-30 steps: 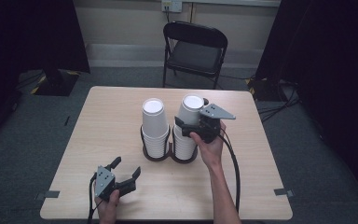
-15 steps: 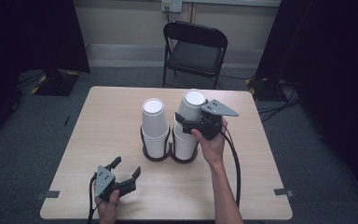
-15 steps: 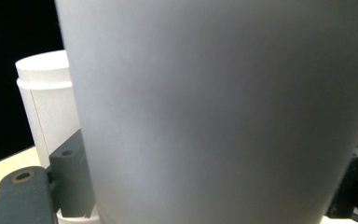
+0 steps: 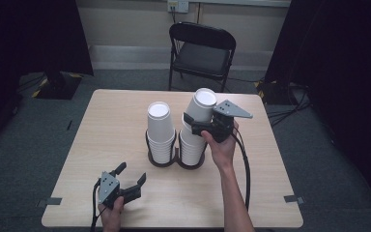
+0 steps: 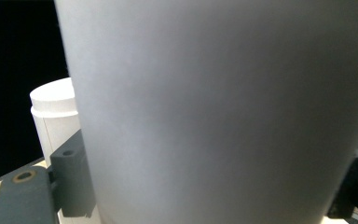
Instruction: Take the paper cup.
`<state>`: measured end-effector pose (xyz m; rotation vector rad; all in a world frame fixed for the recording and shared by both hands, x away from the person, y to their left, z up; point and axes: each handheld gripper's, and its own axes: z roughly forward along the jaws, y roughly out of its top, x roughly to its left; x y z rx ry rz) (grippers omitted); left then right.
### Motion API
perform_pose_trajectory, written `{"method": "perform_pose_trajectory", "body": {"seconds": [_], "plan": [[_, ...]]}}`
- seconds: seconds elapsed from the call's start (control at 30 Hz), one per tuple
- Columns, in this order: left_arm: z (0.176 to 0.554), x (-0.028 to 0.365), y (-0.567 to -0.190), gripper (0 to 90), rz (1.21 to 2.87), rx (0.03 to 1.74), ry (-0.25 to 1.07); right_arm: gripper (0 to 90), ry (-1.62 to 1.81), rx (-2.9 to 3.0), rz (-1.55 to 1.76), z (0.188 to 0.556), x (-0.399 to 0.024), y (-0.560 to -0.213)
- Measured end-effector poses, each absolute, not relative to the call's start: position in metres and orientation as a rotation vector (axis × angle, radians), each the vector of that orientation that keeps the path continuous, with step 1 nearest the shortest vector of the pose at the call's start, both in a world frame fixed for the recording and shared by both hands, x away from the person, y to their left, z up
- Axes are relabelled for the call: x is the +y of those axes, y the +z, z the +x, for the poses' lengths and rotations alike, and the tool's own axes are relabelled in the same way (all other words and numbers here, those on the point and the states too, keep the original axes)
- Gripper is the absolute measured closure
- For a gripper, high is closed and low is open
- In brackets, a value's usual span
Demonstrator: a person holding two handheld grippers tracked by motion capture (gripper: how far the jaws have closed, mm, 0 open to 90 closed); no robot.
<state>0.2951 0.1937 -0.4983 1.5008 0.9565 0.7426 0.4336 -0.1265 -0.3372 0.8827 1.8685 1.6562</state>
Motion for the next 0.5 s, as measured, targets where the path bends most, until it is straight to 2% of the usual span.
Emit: {"method": "perform_pose_trajectory", "body": {"seconds": [0.5], "plan": [[0.294,0.194,-0.499,15.8,1.492,0.946,0.737,14.0,1.724,1.823,0.866,0.426,-0.135,-0.316]]}}
